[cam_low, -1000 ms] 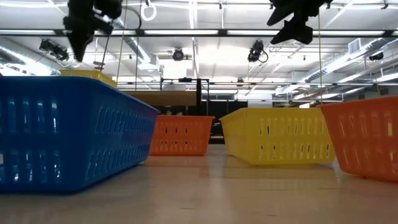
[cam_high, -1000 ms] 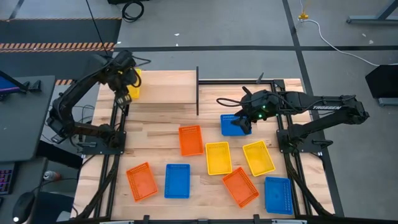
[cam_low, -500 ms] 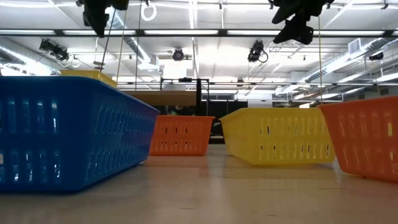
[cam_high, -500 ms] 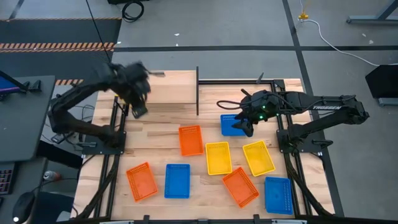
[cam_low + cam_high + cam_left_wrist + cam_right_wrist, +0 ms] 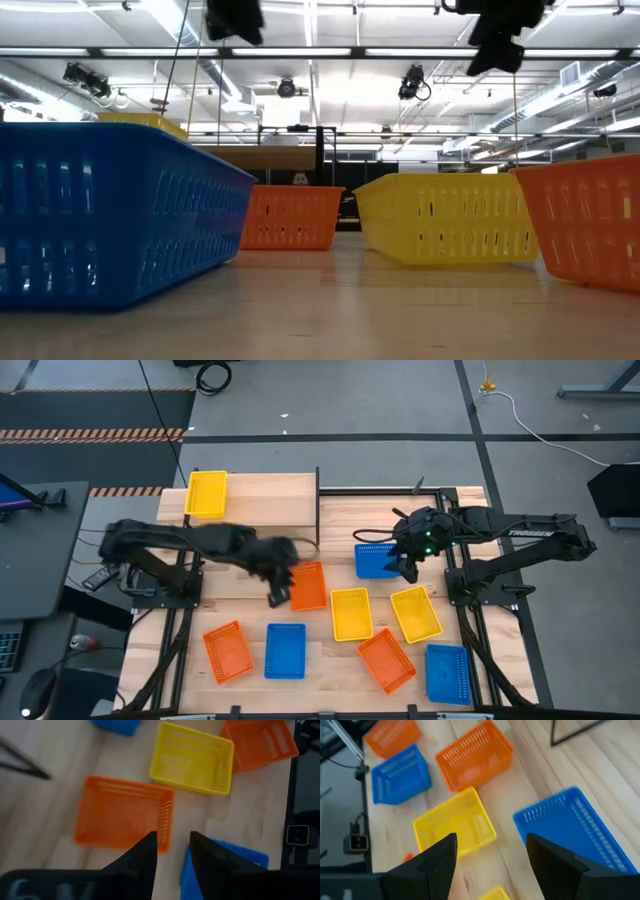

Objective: Stack baskets on shelf by color
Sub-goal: Put the top orange bin on the shelf

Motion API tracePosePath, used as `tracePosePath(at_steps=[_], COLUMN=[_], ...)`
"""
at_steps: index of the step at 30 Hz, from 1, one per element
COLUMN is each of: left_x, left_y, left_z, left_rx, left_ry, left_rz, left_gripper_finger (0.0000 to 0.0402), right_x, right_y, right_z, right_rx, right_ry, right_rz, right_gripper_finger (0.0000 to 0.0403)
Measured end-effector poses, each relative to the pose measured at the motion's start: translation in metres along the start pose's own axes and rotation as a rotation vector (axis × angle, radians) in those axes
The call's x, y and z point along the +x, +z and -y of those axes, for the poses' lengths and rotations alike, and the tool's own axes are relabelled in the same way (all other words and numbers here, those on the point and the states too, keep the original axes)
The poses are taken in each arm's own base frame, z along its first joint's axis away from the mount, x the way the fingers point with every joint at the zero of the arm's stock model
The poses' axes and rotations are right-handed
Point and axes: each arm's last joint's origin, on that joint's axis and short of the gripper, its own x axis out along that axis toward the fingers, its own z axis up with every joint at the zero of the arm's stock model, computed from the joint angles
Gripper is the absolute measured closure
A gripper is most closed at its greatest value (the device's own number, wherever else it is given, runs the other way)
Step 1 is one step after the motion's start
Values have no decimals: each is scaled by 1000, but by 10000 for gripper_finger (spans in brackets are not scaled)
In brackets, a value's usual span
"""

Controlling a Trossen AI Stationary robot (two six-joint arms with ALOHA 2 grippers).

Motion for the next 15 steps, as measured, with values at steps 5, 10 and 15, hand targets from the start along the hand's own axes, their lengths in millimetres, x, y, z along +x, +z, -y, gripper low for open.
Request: tracePosePath(at_steps=[5,10,15], left_x=[60,106,139], left_y=[3,-1,-10], left_z=[16,18,18], left_rx=[40,40,50], left_ry=[19,30,56], left_rz=[-70,-161,-252], left_gripper_finger=[259,234,214], right_x=[-20,-44,-61], right_y=[-6,-14,-25], right_z=[8,12,17], right_rx=[75,110,134], right_ry=[-13,12,4], right_rz=[44,119,155], right_gripper_finger=[159,159,159])
